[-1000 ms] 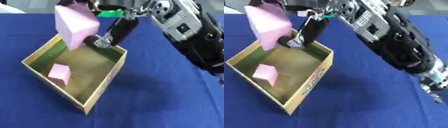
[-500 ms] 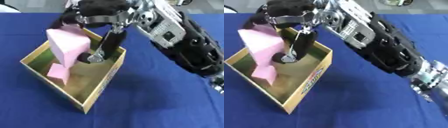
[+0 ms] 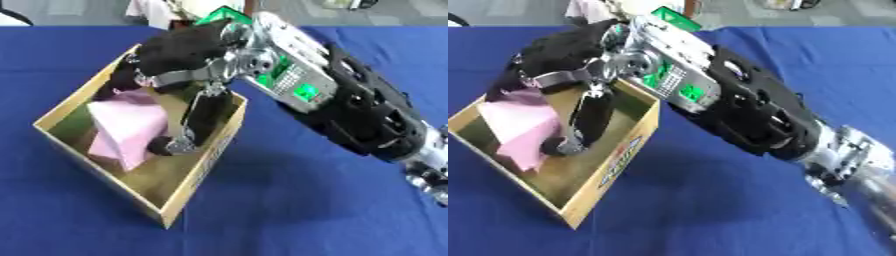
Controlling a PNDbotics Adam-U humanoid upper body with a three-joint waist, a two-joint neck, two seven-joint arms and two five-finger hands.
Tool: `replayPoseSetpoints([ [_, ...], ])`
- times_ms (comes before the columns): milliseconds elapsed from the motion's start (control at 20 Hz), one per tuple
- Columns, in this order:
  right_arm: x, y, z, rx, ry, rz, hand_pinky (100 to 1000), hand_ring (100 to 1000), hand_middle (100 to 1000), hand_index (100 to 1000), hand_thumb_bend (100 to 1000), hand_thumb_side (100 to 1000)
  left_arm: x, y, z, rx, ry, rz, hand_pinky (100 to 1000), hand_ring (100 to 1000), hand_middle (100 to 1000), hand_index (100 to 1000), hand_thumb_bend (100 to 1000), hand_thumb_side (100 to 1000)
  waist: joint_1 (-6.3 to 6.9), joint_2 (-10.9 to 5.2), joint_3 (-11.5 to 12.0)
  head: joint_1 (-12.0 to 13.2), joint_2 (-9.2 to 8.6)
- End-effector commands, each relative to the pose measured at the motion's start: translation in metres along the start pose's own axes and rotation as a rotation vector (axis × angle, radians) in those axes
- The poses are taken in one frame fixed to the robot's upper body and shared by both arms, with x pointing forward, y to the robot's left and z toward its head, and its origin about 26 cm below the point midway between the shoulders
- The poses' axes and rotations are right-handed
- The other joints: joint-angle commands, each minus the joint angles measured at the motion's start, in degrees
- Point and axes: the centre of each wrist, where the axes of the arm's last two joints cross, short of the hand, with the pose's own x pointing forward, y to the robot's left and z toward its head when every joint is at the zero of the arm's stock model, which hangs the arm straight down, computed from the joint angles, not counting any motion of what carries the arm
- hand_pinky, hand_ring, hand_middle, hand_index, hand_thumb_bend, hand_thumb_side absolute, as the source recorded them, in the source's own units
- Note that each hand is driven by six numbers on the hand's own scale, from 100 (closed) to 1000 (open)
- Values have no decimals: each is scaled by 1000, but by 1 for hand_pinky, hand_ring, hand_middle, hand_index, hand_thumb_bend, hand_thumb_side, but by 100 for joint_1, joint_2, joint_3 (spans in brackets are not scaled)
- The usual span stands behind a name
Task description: Pick up objects on the table and place them in the box.
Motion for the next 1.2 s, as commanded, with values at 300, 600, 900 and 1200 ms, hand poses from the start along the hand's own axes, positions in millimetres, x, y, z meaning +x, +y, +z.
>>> replayPoseSetpoints([
  [300, -1, 3, -26, 60, -1, 57, 713, 789, 739, 856, 111, 389, 5, -2, -5, -16, -16, 6, 816, 771, 686, 871, 664, 853, 11, -127, 44, -25, 19],
  [600, -9, 16, -42, 107, 2, 76, 715, 791, 742, 857, 116, 393, 5, -3, -4, -18, -17, 9, 816, 771, 686, 871, 665, 853, -2, -129, 67, -19, 12],
  [900, -14, 21, -49, 86, 38, 103, 724, 796, 741, 869, 169, 428, 3, -1, -3, -17, -7, 3, 817, 769, 680, 871, 659, 857, -13, -122, 77, -7, 10],
  [1200, -22, 20, -40, 60, 63, 80, 801, 920, 896, 965, 367, 571, 2, 0, -2, -19, -2, -2, 817, 769, 677, 871, 659, 859, -12, -118, 53, 0, -4],
])
